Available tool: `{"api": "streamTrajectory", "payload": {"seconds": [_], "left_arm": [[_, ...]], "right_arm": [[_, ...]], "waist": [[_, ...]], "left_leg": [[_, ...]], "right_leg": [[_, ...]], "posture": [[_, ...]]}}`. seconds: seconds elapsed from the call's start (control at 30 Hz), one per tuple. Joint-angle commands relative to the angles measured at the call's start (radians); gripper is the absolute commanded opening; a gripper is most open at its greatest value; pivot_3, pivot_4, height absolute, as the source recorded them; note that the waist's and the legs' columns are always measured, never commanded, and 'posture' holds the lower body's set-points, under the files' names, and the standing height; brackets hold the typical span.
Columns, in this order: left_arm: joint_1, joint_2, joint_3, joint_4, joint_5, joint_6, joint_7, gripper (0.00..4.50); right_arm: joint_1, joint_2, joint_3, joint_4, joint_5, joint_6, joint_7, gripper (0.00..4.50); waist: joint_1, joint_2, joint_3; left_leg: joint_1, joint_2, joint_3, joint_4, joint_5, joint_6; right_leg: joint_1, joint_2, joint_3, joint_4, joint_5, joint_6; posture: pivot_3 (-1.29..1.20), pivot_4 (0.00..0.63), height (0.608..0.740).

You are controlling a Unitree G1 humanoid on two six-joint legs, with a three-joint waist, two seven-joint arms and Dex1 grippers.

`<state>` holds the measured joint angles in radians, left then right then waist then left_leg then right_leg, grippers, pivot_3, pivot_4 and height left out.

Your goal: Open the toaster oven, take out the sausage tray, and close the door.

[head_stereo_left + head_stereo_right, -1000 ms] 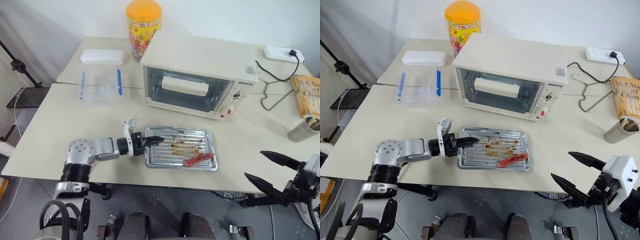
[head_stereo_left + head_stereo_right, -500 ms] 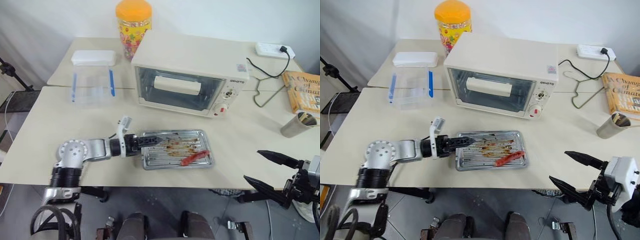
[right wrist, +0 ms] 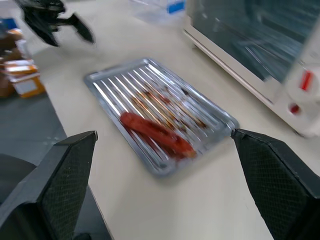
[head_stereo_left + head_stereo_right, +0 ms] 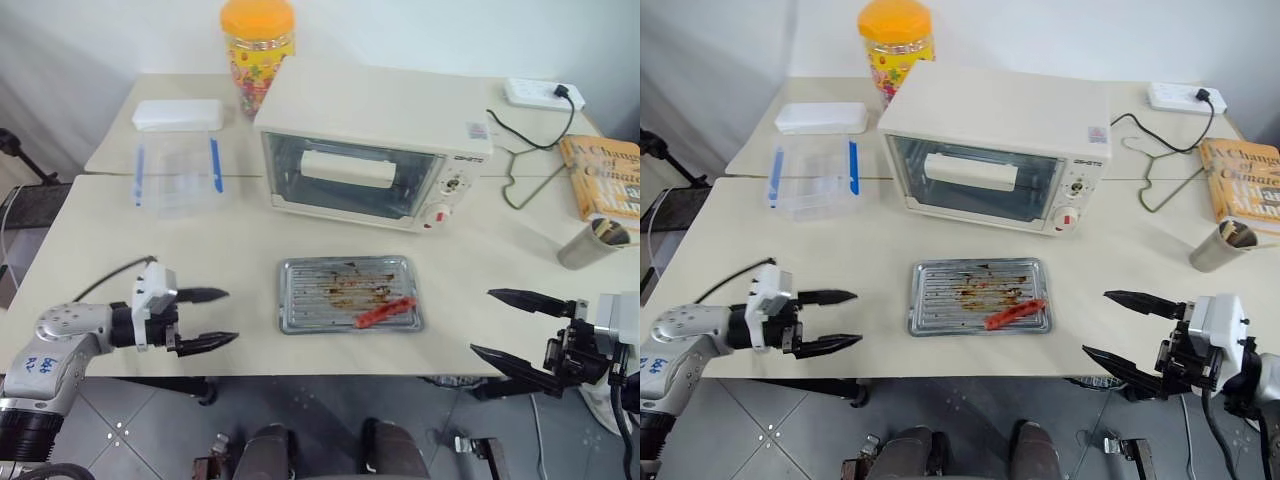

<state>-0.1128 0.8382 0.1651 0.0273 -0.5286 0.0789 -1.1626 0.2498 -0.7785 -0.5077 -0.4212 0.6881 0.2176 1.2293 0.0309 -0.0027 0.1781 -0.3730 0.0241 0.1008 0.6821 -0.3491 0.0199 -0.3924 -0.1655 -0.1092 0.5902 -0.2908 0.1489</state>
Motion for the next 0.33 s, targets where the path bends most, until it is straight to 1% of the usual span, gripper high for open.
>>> {"api": "streamTrajectory", "payload": {"seconds": [0.03, 0.17, 0.2, 0.27, 0.33], "left_arm": [[-0.056, -0.022, 0.074, 0.018, -0.005, -0.113, -0.019, 4.46], [-0.115, -0.045, 0.089, 0.025, -0.012, -0.122, -0.005, 4.46], [-0.118, -0.044, 0.088, 0.021, -0.018, -0.111, -0.012, 4.46], [-0.098, -0.032, 0.090, 0.003, -0.045, -0.074, -0.047, 4.46], [-0.077, -0.024, 0.093, -0.013, -0.040, -0.053, -0.049, 4.46]], "right_arm": [[-0.015, -0.025, 0.006, 0.020, 0.008, -0.021, 0.045, 4.50], [-0.065, -0.028, 0.026, 0.046, 0.004, -0.022, 0.049, 4.50], [-0.074, -0.027, 0.032, 0.049, 0.004, -0.021, 0.048, 4.50], [-0.085, -0.024, 0.042, 0.050, 0.000, -0.020, 0.049, 4.50], [-0.091, -0.021, 0.047, 0.054, -0.004, -0.021, 0.050, 4.50]], "waist": [[0.007, -0.001, 0.000], [0.004, -0.001, 0.000], [0.000, -0.001, 0.000], [-0.006, -0.001, 0.000], [-0.009, -0.001, 0.000]], "left_leg": [[0.000, 0.002, 0.000, 0.000, 0.000, 0.000], [0.000, 0.000, 0.002, 0.000, -0.001, 0.002], [0.000, -0.003, 0.003, 0.000, -0.001, 0.002], [0.000, -0.003, 0.003, 0.000, -0.001, 0.002], [0.001, -0.002, 0.004, 0.000, -0.001, 0.002]], "right_leg": [[0.000, 0.000, 0.000, 0.000, 0.000, 0.000], [0.000, 0.000, 0.000, 0.001, 0.001, 0.001], [0.000, 0.000, -0.001, 0.001, 0.001, 0.001], [0.000, 0.000, -0.003, 0.001, 0.001, 0.001], [0.000, 0.001, -0.004, 0.001, 0.001, 0.001]], "posture": [[0.00, 0.150, 0.740], [0.00, 0.150, 0.740], [0.00, 0.150, 0.740], [0.00, 0.150, 0.740], [0.00, 0.150, 0.740]]}}
